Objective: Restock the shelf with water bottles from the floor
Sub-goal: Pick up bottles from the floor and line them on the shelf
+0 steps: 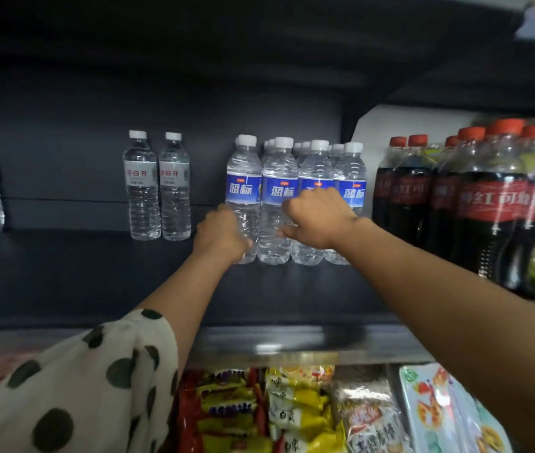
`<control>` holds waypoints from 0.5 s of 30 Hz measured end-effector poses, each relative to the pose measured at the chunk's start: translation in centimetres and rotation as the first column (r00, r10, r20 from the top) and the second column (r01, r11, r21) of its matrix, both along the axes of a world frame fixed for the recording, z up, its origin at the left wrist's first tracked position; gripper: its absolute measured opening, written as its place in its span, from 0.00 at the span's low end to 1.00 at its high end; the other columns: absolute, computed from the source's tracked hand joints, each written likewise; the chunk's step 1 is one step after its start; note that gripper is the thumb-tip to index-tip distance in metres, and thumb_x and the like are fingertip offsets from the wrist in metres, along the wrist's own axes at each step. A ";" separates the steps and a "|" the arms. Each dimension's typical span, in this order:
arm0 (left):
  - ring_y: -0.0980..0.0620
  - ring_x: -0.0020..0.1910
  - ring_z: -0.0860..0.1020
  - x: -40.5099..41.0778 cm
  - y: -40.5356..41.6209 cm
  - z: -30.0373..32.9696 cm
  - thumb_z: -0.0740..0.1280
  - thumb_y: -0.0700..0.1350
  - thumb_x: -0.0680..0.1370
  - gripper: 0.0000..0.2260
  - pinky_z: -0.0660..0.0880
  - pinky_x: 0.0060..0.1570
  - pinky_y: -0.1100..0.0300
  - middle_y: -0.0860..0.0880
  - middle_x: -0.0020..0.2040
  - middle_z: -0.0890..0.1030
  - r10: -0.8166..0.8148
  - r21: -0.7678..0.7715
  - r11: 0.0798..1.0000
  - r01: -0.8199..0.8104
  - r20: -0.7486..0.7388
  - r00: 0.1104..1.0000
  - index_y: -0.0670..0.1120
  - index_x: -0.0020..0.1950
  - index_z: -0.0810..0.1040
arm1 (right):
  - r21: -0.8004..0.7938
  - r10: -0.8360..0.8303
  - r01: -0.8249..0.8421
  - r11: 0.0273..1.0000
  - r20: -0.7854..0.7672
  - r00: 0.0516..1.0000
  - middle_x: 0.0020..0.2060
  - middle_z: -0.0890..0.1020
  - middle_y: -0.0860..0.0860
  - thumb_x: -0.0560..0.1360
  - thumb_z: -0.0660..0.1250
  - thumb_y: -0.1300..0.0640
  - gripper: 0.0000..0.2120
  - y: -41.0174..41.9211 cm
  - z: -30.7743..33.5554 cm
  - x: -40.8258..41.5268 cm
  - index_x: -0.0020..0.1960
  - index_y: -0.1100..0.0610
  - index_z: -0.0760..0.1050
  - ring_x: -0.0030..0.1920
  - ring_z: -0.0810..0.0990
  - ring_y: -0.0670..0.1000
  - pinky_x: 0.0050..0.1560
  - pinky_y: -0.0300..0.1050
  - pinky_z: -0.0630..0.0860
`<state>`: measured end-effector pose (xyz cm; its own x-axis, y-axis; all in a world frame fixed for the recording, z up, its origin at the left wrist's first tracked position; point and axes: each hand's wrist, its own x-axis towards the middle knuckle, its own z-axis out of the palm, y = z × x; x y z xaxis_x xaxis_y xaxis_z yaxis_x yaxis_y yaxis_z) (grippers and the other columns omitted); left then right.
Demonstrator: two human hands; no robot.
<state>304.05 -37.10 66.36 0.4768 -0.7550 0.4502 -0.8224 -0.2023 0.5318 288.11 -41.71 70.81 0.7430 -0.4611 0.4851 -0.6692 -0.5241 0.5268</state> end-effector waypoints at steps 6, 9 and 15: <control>0.42 0.53 0.80 -2.2 7.2 -0.8 0.70 0.40 0.71 0.10 0.77 0.55 0.51 0.44 0.51 0.82 -0.270 -0.121 0.952 0.280 0.092 0.958 0.44 0.51 0.80 | 0.107 -0.113 0.097 0.989 0.157 0.981 0.52 0.80 0.60 0.77 0.61 0.46 0.14 8.8 -3.0 -3.8 0.51 0.56 0.75 0.54 0.77 0.62 0.43 0.48 0.66; 0.44 0.50 0.80 -4.6 11.7 -3.2 0.70 0.40 0.69 0.08 0.77 0.53 0.53 0.46 0.47 0.83 -0.450 -0.065 0.880 0.470 0.195 0.871 0.48 0.47 0.80 | 0.176 -0.188 0.153 0.973 0.205 0.960 0.49 0.81 0.59 0.76 0.61 0.46 0.11 13.7 -7.2 -6.2 0.48 0.53 0.75 0.50 0.78 0.63 0.40 0.47 0.65; 0.41 0.51 0.79 -8.3 16.6 -14.2 0.69 0.39 0.68 0.11 0.77 0.49 0.48 0.43 0.49 0.81 -0.666 0.319 0.744 0.587 0.290 0.687 0.44 0.50 0.79 | 0.425 -0.320 0.267 0.865 0.055 0.946 0.48 0.81 0.56 0.75 0.59 0.47 0.13 21.0 -19.6 -10.9 0.51 0.54 0.73 0.49 0.80 0.61 0.41 0.48 0.70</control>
